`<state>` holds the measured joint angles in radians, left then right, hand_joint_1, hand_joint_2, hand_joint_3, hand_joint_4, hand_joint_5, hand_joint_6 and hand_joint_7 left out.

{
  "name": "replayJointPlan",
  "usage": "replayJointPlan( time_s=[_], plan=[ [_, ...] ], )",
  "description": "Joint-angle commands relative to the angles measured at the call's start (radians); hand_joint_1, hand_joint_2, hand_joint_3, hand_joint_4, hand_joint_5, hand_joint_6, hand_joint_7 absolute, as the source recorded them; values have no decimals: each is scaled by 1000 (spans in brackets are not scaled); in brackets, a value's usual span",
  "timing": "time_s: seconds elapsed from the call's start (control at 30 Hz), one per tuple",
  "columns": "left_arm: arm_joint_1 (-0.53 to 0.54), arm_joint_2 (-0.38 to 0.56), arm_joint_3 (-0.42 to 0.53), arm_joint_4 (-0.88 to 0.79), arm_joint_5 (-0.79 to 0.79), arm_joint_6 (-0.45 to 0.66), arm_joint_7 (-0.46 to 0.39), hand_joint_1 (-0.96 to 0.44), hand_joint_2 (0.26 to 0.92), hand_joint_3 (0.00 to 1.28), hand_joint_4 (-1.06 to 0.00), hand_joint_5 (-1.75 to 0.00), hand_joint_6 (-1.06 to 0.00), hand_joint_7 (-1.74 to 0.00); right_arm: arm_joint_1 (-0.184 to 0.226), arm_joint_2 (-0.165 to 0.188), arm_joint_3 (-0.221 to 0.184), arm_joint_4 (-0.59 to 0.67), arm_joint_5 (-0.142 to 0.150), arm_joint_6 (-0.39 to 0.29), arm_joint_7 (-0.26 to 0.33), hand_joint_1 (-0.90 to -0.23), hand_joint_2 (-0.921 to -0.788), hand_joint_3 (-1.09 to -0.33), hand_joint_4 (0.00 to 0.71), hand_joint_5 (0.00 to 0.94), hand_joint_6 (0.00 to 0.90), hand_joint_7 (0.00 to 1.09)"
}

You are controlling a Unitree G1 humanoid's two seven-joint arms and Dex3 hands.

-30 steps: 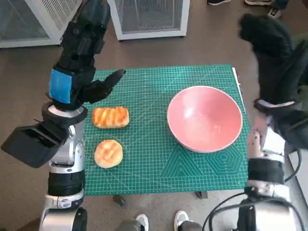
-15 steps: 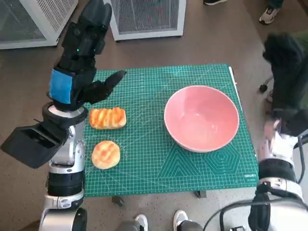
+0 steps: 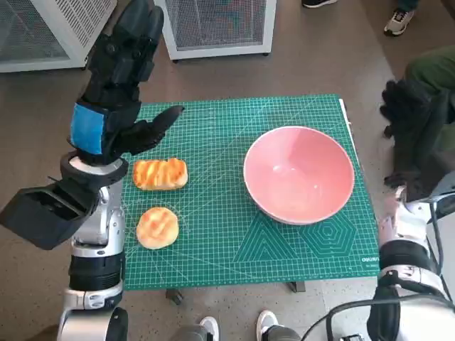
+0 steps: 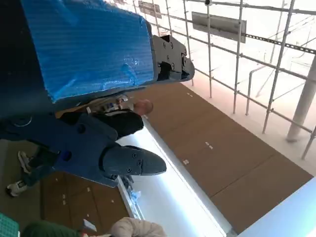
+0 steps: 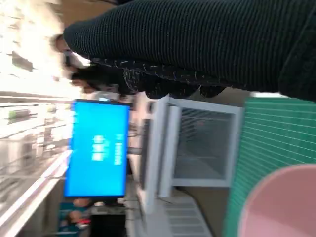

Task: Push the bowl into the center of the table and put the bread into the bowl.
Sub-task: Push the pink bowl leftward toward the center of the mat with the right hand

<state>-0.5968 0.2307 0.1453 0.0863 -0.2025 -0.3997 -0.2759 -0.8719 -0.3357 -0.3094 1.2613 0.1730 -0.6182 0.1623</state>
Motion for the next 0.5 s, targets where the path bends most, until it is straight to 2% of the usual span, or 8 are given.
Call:
replayJointPlan(
  time_s=[0.03, 0.2, 0.37, 0.5],
  plan=[
    [16, 12, 9, -32, -10, 13, -4, -309, 921, 278, -187, -1, -161, -231, 47, 17, -8, 34, -7, 63, -15, -598, -921, -804, 288, 10, 188, 430],
    [25, 20, 13, -47, -10, 26, -5, -307, 921, 282, -187, -1, -157, -232, 58, 32, -9, 42, -11, 102, -26, -598, -921, -802, 291, 9, 206, 424],
    [32, 25, 19, -61, -10, 40, -4, -304, 921, 284, -187, -1, -155, -234, 63, 48, 2, 44, -28, 129, -46, -588, -921, -806, 297, 4, 247, 356],
    [36, 27, 22, -71, -12, 53, -5, -311, 921, 283, -187, -1, -154, -236, 68, 64, -1, 46, -31, 140, -44, -568, -921, -826, 298, 1, 266, 315]
  ],
)
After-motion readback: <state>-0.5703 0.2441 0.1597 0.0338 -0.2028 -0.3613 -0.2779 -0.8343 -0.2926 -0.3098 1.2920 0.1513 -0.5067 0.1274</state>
